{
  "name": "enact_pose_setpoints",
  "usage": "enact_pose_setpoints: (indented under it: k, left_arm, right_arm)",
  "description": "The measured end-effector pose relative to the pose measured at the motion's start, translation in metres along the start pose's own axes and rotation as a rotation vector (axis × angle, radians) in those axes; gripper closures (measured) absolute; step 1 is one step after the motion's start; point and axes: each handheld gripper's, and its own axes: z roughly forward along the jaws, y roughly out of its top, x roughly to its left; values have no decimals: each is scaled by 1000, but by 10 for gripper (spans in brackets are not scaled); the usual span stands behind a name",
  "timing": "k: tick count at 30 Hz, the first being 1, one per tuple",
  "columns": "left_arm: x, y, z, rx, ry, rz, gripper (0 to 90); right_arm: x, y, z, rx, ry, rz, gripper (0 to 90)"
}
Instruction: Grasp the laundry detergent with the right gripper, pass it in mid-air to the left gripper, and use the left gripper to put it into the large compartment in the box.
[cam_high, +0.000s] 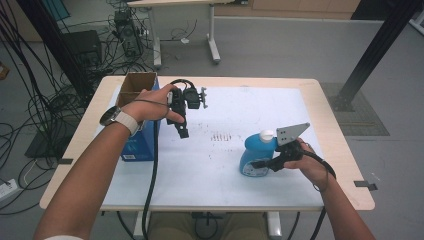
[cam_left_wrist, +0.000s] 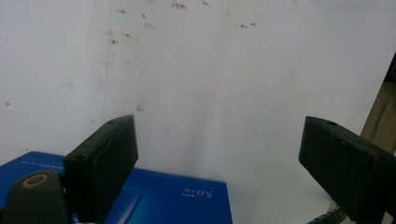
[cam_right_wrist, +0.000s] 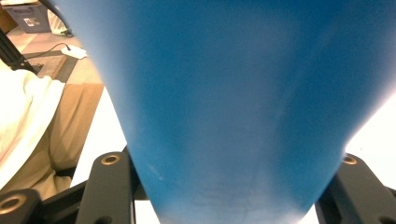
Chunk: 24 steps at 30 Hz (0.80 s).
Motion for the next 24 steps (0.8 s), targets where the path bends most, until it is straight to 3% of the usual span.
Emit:
enact_pose_setpoints:
  k: [24]
  left_arm:
    - [-6,-1,-7,-5,16,5,102]
  right_arm:
    - [1,0,-1,-7,-8,7,437]
